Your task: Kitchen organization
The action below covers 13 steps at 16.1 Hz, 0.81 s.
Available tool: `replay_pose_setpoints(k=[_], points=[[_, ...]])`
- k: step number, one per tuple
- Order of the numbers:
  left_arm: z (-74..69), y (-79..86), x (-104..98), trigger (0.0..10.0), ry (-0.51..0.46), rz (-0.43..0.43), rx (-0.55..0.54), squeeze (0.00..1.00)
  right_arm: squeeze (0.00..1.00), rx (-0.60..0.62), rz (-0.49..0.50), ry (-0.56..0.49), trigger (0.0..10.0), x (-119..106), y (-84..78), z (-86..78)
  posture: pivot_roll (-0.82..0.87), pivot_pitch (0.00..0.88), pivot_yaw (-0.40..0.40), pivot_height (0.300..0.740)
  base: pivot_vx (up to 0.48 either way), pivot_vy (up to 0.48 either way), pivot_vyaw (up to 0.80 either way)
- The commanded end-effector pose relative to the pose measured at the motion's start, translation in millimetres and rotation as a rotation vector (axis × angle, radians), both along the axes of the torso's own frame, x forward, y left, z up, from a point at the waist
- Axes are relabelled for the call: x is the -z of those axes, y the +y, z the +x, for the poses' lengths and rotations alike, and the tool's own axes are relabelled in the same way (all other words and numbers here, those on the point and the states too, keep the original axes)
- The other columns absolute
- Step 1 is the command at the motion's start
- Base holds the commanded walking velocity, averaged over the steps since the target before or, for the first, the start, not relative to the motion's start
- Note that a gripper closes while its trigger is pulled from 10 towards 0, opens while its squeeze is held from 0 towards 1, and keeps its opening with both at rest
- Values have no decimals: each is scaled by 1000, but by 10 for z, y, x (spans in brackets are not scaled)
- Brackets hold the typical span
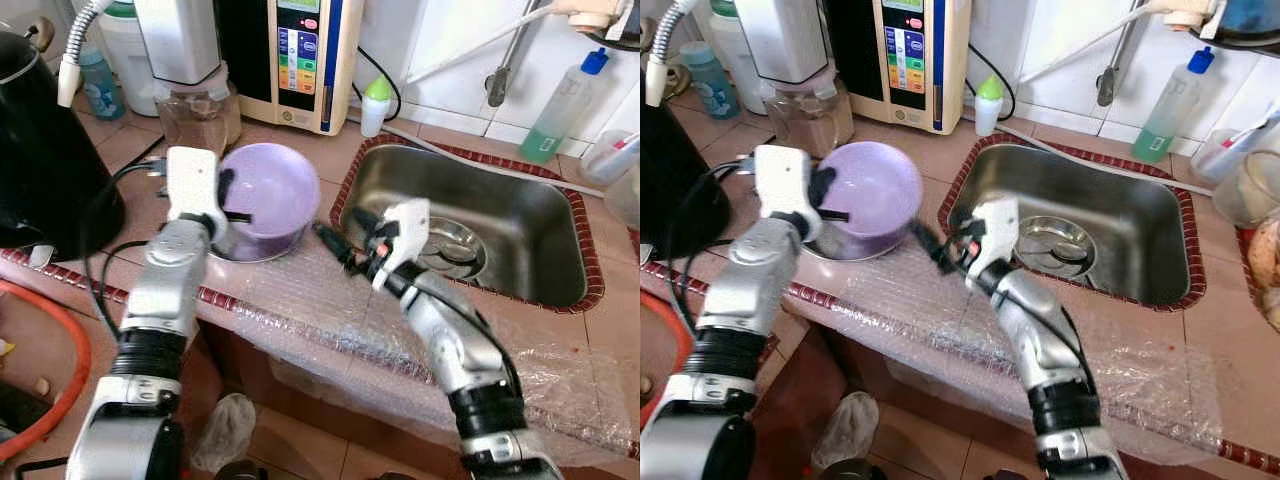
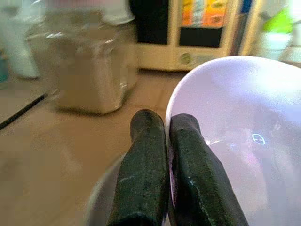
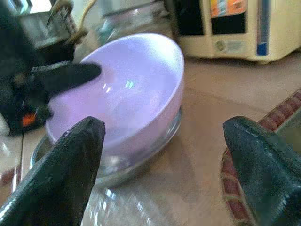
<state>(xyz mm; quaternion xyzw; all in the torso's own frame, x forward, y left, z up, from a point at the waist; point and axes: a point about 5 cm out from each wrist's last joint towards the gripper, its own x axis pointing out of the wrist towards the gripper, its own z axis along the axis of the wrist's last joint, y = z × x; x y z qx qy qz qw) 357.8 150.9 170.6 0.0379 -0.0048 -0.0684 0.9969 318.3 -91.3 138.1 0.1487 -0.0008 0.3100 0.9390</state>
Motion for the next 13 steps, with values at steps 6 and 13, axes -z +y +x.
replay_pose_setpoints(k=[6,13], points=[[-36,-320,-311,0,-217,104,127,0,0,140,76,67,10000,-112,29,224,42,0,-13,740,0,0,0],[-94,-407,-390,0,-323,108,161,0,0,299,94,232,0,41,50,353,65,0,-32,740,0,0,0]])
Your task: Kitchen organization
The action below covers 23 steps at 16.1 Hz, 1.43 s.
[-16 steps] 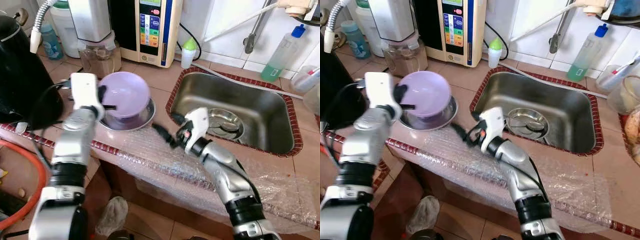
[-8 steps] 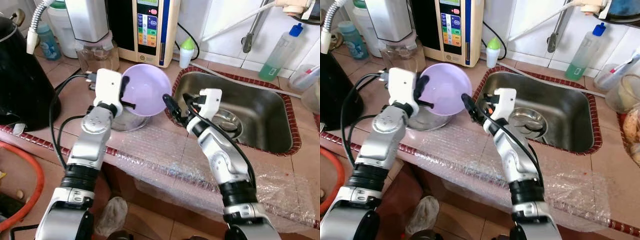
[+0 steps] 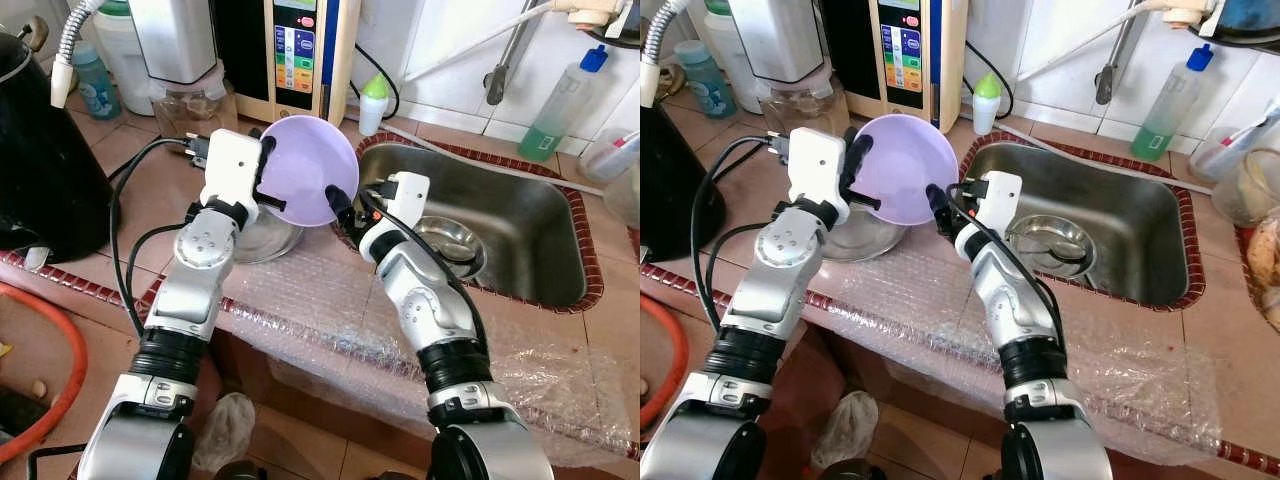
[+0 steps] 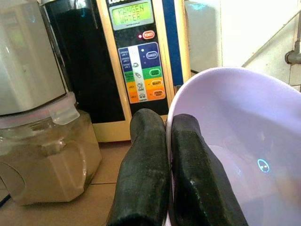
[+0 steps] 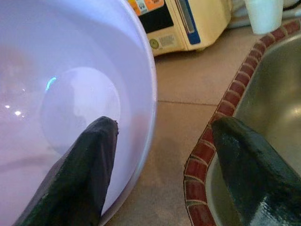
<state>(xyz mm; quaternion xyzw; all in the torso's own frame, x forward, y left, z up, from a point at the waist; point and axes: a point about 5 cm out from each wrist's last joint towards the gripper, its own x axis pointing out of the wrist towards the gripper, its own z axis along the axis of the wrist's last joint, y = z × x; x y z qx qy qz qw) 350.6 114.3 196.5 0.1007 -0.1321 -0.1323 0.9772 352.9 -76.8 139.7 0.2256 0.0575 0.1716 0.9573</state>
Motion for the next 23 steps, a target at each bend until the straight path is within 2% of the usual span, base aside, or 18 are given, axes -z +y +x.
replay_pose_setpoints(k=[1,6,10,18,19,20,21,23], points=[[-39,-49,-113,0,-66,2,34,0,0,77,13,76,0,102,-143,31,71,0,-23,740,0,0,0],[-35,-100,-120,0,-84,2,71,0,0,138,68,121,0,56,-217,154,60,0,2,740,0,0,0],[-44,-107,-124,0,-99,0,74,0,0,158,154,172,0,63,-209,155,56,0,0,740,0,0,0],[3,-48,-60,0,-69,28,28,0,0,183,137,177,0,16,-250,203,57,0,7,740,0,0,0],[10,-57,-41,4667,-60,36,31,0,0,208,118,188,0,41,-282,207,61,0,8,740,0,0,0],[18,-64,-24,10000,-38,14,38,0,0,234,103,196,0,64,-319,209,63,0,8,740,0,0,0],[24,-53,-29,10000,-35,4,35,1000,0,272,90,197,0,74,-368,214,65,0,9,740,0,0,0],[23,-40,-25,10000,-39,9,35,1000,0,308,75,190,0,74,-417,218,62,0,12,740,0,0,0]])
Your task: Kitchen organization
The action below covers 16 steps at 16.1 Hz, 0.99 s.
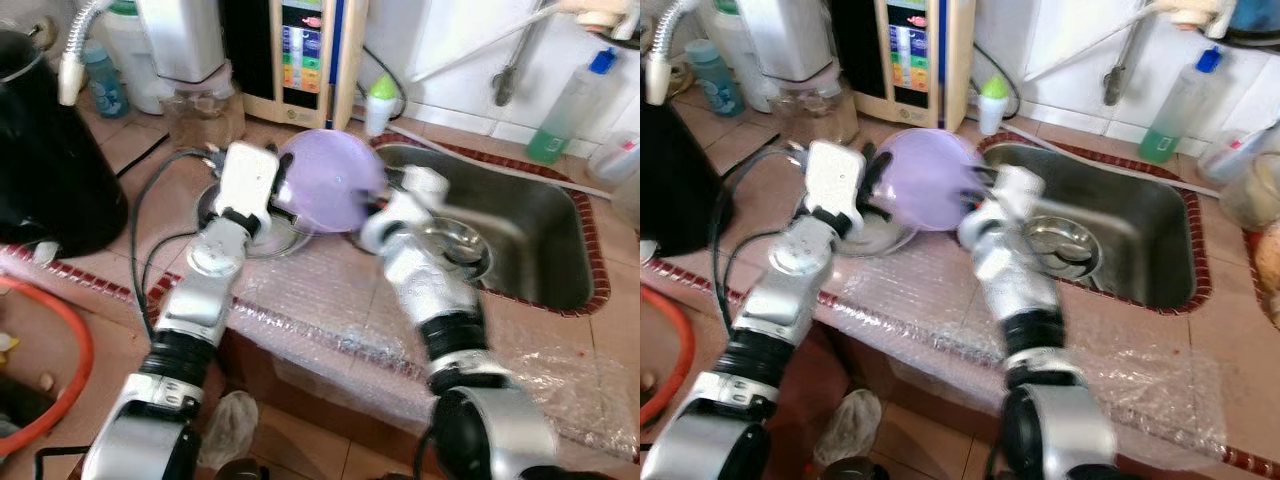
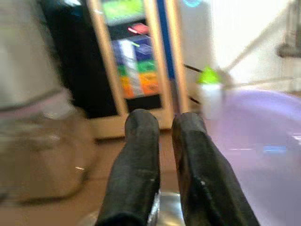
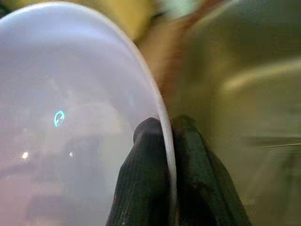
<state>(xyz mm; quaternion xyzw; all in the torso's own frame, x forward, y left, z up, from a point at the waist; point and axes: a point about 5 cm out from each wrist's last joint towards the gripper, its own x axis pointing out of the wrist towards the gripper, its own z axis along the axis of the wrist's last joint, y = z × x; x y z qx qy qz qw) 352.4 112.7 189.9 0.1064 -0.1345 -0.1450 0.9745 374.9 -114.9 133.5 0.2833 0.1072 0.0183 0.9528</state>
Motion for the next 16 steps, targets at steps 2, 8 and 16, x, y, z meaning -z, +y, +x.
replay_pose_setpoints(k=[2,8,16], points=[[10,-15,-91,10000,-35,-5,12,1000,0,54,-7,8,0,6,-72,9,60,0,13,740,0,0,0],[23,27,-104,10000,-44,-5,-14,1000,0,93,16,-11,0,-39,-98,44,64,0,13,740,0,0,0],[-120,901,256,10000,139,-58,-405,1000,0,481,-242,130,4392,280,-990,-139,72,0,20,740,0,0,0]])
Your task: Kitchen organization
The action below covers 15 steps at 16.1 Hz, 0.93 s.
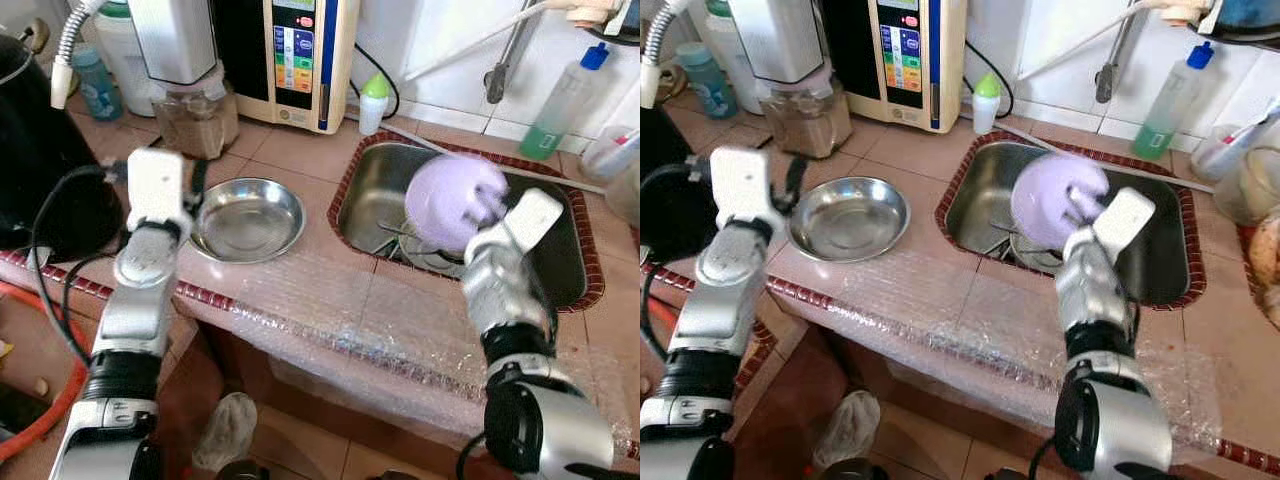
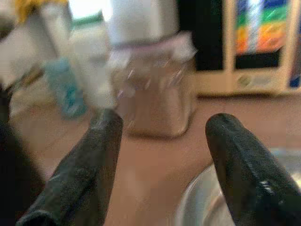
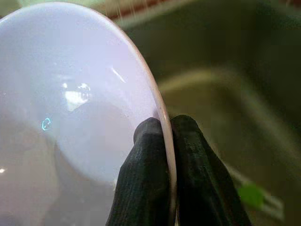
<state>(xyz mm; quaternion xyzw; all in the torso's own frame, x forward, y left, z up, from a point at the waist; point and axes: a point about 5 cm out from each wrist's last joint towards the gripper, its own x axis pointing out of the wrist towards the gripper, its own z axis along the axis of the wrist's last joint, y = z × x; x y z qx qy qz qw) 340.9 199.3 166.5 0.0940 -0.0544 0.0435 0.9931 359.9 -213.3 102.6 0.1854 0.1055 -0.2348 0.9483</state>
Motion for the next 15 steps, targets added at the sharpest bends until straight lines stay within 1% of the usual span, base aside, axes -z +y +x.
replay_pose_setpoints(k=[1,2,3,4,5,6,7,8,9,11,14,15], points=[[-11,84,56,10000,36,-12,-44,1000,0,11,-5,2,8510,-5,-3,4,78,0,17,740,0,0,0],[-27,200,155,10000,112,-73,-116,1000,0,12,-14,22,10000,42,13,-6,78,0,17,740,0,0,0],[-50,245,217,10000,161,-109,-131,1000,463,9,-16,31,10000,72,25,-15,78,0,18,740,0,0,0],[-70,264,246,10000,185,-120,-130,1000,1000,6,-16,35,10000,92,35,-23,79,0,19,740,0,0,0],[-81,249,279,10000,225,-158,-100,1000,1000,-4,-11,31,10000,107,53,-28,79,0,20,740,0,0,0],[-82,240,293,10000,238,-183,-95,1000,1000,-6,-11,32,10000,114,56,-30,80,0,21,740,0,0,0],[-76,210,300,10000,251,-238,-74,1000,1000,-8,-7,36,10000,134,61,-38,79,0,22,740,0,0,0],[-70,197,292,10000,252,-253,-68,1000,1000,-13,-1,34,10000,141,70,-40,79,0,23,740,0,0,0],[-43,130,236,10000,250,-277,-38,1000,1000,-46,0,26,10000,152,119,-36,79,0,23,740,0,0,0],[-31,90,194,10000,259,-304,-25,1000,1000,-80,14,30,10000,171,175,-30,77,0,23,740,0,0,0],[-27,37,175,10000,285,-359,15,1000,1000,-112,17,10,10000,147,219,-13,75,0,23,740,0,0,0],[-29,11,172,10000,301,-363,35,1000,1000,-134,16,-5,10000,129,247,-2,75,0,23,740,0,0,0]])
